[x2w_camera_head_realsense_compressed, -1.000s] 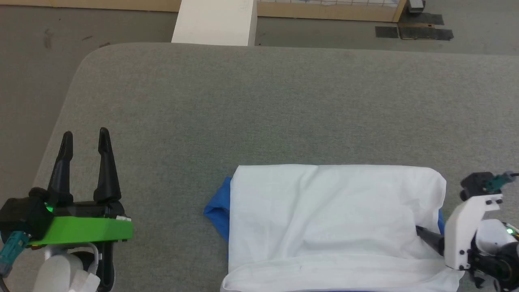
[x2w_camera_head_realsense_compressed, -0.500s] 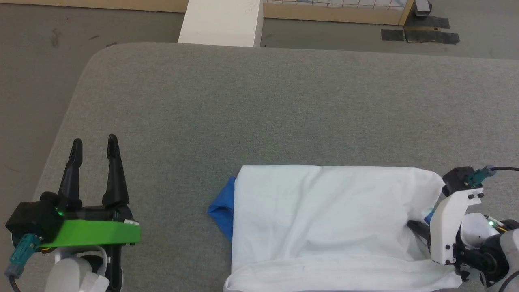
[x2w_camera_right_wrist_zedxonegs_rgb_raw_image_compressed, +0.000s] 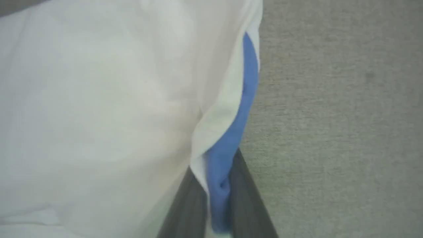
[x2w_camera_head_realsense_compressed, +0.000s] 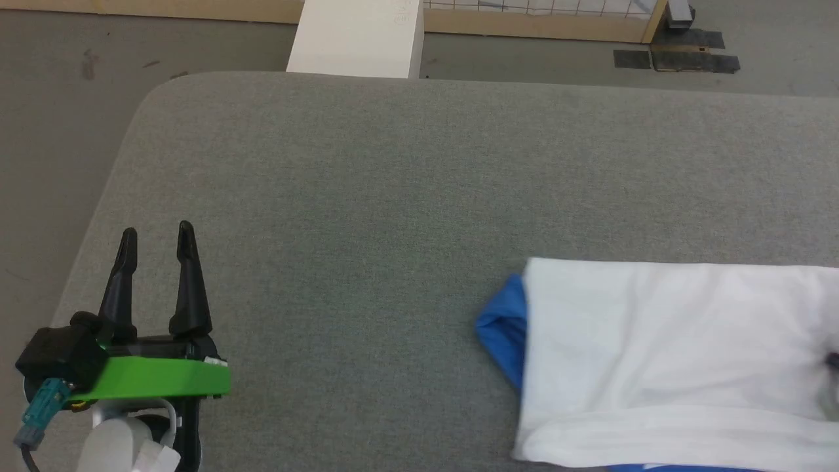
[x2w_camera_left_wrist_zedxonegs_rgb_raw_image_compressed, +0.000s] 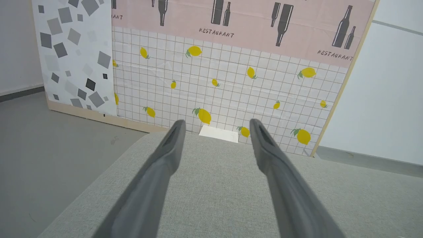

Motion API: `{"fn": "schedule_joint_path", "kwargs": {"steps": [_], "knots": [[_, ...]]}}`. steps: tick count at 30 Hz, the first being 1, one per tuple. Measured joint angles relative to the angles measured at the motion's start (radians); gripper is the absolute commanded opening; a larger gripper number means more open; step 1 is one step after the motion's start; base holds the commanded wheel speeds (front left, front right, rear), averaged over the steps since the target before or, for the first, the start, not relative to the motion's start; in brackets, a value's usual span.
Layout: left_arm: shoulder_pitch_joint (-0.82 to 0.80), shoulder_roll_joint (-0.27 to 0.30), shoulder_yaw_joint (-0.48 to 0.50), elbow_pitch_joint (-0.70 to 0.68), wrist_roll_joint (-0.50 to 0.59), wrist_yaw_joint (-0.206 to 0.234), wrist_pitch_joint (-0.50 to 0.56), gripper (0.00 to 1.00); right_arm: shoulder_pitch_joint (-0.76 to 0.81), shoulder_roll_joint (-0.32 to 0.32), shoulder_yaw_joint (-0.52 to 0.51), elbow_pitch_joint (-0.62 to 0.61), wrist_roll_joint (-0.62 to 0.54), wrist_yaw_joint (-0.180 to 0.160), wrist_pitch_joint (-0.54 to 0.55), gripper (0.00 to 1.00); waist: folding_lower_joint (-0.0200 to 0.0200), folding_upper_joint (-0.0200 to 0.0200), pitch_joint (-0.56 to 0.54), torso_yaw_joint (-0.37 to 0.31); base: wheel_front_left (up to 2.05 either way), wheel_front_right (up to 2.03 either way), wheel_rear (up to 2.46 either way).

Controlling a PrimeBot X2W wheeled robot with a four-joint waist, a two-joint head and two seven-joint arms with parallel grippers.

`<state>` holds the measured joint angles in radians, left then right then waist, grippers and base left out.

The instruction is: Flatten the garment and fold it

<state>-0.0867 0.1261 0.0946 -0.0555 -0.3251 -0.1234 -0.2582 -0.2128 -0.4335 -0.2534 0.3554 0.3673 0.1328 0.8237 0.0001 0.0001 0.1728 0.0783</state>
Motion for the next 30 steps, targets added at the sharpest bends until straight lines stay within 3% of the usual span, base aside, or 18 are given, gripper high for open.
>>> {"fn": "schedule_joint_path", "kwargs": {"steps": [3, 5, 13, 18, 24, 30], "knots": [[0.0, 0.0, -0.001, 0.006, 0.0, 0.0, 0.0, 1.0, -0.003, 0.019, -0.064, -0.01, -0.083, 0.0, 0.02, 0.0, 0.0, 0.0, -0.002, -0.005, 0.0, 0.0, 0.0], [0.0, 0.0, -0.002, 0.01, 0.0, 0.0, 0.0, 1.0, -0.003, 0.034, -0.053, -0.04, -0.11, 0.0, 0.051, 0.0, 0.0, 0.0, -0.006, -0.008, 0.0, 0.0, 0.0], [0.014, -0.002, 0.018, 0.005, 0.0, 0.0, 0.0, 1.0, -0.002, -0.011, 0.145, -0.315, -0.058, 0.0, 0.298, 0.0, 0.0, 0.0, -0.038, -0.035, 0.0, 0.0, 0.0], [0.026, -0.008, 0.018, -0.001, 0.0, 0.0, 0.0, 1.0, -0.002, 0.019, 0.231, -0.439, -0.001, 0.0, 0.378, 0.0, 0.0, 0.0, -0.056, -0.045, 0.0, 0.0, 0.0], [0.026, -0.01, 0.004, -0.004, -0.001, 0.0, 0.0, 1.0, -0.022, 0.092, 0.364, -0.446, 0.024, 0.0, 0.363, 0.0, 0.0, 0.0, -0.053, -0.025, 0.0, 0.0, 0.0], [0.026, -0.01, -0.006, -0.001, -0.003, 0.0, 0.0, 1.0, -0.075, 0.142, 0.495, -0.363, 0.032, -0.001, 0.313, 0.0, 0.0, 0.0, -0.045, 0.005, 0.0, 0.0, 0.0]]}}
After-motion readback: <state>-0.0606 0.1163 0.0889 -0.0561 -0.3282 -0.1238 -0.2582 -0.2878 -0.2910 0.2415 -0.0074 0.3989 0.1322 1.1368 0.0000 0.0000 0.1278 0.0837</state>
